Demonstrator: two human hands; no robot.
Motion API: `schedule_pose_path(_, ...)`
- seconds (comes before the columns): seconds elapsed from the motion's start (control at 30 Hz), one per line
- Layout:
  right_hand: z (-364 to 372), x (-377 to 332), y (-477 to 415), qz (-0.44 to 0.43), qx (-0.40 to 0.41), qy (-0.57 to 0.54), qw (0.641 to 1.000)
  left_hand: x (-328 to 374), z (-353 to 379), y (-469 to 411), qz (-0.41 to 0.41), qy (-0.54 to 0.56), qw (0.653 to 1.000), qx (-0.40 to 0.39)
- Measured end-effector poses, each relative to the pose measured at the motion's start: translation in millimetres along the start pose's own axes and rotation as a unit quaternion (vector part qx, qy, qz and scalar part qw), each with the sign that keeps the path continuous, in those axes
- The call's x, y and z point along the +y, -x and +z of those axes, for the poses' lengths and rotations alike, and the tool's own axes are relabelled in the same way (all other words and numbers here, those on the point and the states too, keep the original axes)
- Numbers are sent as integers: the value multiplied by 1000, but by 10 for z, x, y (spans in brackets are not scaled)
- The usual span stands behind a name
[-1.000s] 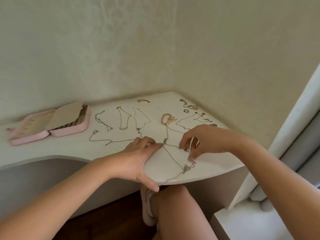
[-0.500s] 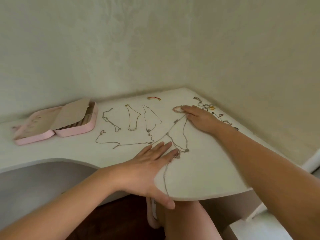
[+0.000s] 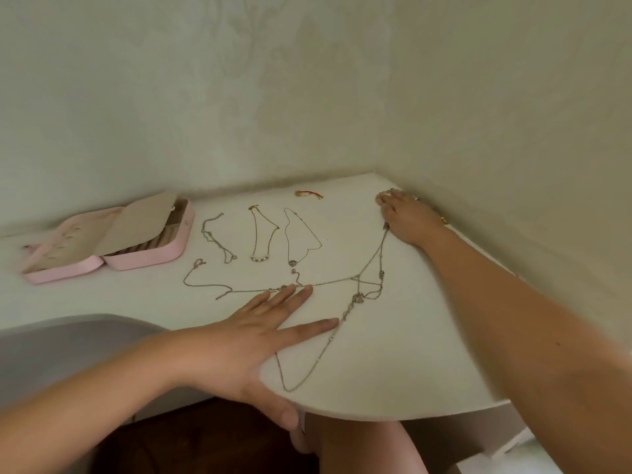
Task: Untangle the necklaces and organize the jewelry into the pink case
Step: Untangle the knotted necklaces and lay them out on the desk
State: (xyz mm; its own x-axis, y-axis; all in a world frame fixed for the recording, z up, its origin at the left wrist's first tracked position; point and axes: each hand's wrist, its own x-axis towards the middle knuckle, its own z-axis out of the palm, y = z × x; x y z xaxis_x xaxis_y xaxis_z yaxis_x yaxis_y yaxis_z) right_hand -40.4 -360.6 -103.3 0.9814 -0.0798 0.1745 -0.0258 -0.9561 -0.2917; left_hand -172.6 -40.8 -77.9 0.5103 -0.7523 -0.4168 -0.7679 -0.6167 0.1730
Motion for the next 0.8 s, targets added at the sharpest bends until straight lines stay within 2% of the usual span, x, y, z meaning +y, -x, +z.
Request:
schedule_pose_path(0.13,-24,82,68,47,50,-42,997,-25,37,64,-31,-3,1000,2)
schedule_pose_path(0.2,-59,96,151,34,90,-57,994,6,73,69,-37,15,999,32)
schedule_pose_path(0.3,-76,32,301,-27,153,-69,985,150,77,37,-65,79,987,127)
schedule_pose_path(0.37,-69,-38,433,-45,151,-96,983,242,54,-52,-82,98,965,227)
schedule_pose_path(0.43,-70,-61,549,-15,125,-118,985,346,-8,-241,-83,87,950,287)
schedule_pose_path(0.53,-89,-19,653,16,90,-138,986,523,-172,-692,-60,106,947,297)
schedule_pose_path(0.6,-103,9,716,13,55,-124,991,624,-284,-976,-46,121,954,272)
schedule_pose_path(0.7,-117,70,796,28,26,-91,995,611,-263,-1228,-91,71,974,197)
schedule_pose_path(0.8,-117,151,806,43,46,-73,995,568,-131,-1115,-116,46,978,168)
